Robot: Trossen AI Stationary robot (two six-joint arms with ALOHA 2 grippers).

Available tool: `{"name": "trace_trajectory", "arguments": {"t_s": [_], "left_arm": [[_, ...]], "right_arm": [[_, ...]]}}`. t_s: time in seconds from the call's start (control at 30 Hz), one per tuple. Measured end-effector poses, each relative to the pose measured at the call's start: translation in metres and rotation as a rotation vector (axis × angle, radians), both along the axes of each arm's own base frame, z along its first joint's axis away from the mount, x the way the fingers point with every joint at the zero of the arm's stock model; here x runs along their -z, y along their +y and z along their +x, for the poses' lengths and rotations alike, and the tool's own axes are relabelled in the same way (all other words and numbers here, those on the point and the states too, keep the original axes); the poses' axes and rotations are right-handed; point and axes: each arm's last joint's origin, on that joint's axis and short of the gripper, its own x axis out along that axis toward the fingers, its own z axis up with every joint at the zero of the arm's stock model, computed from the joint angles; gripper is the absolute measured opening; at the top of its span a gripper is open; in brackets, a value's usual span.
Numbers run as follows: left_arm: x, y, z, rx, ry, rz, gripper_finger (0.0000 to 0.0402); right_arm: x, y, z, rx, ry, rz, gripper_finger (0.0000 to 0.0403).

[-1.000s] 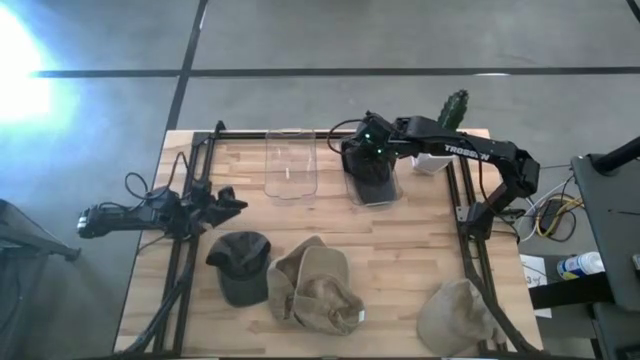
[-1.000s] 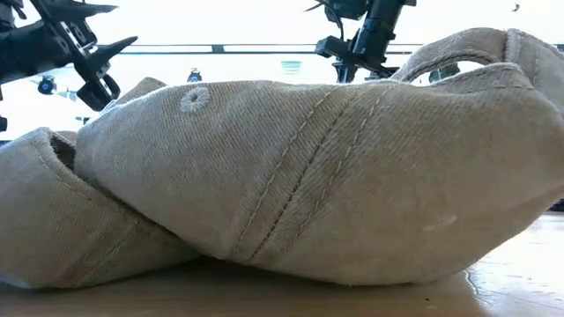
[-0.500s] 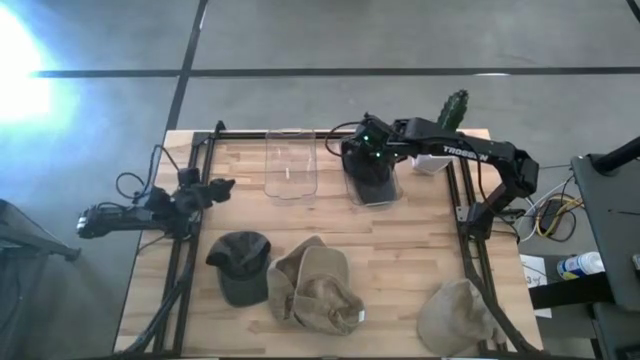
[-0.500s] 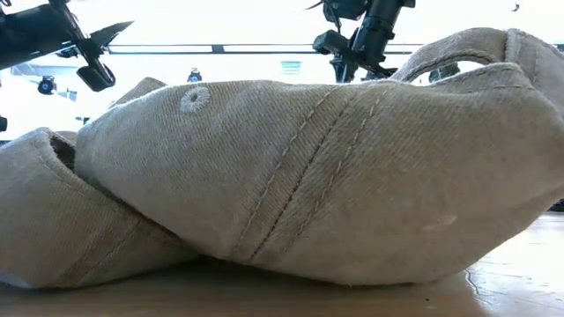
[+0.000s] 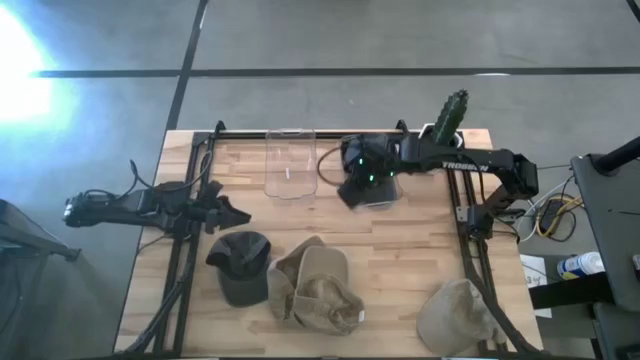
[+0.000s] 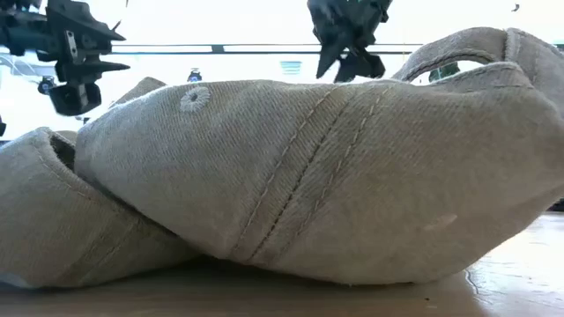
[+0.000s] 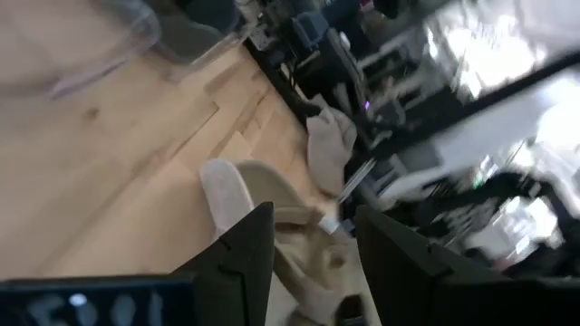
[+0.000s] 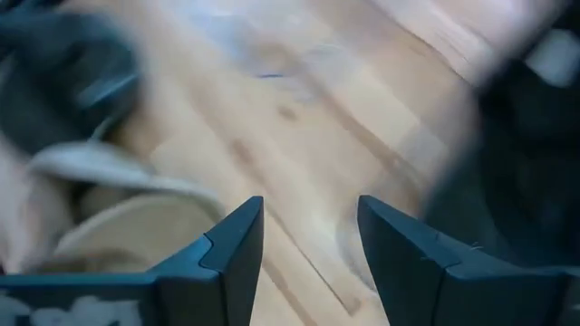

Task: Pick & Place hat
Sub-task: Put the left brown cap into the left transparent bin

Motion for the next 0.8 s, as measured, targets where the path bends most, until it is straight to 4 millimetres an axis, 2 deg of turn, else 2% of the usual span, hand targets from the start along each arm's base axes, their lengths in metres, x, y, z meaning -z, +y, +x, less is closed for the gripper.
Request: {"name": "trace_trajectory", "arguments": {"t_s": [0.1, 0.17, 0.3, 0.5, 0.8], "left_arm": [[-0.004, -0.002, 0.006, 0.05, 0.034, 0.118, 0.0149], [-0.002, -0.003, 0.011, 0.066, 0.065, 0.149, 0.0149], [0.006, -0.003, 0.017, 0.072, 0.134, 0.134, 0.0149], [0.014, -0.007, 0.022, 0.142, 0.211, 0.054, 0.0149], [0.021, -0.009, 0.026, 0.195, 0.264, 0.029, 0.0149]], "right_arm": [[0.003, 0.024, 0.015, -0.26, -0.061, -0.14, 0.017], [0.011, 0.039, 0.026, -0.4, -0.069, -0.212, 0.0165], [0.028, 0.057, 0.045, -0.492, -0.077, -0.239, 0.0154], [0.055, 0.061, 0.071, -0.551, -0.035, -0.195, 0.0145], [0.085, 0.066, 0.113, -0.799, -0.032, -0.213, 0.0144]]}}
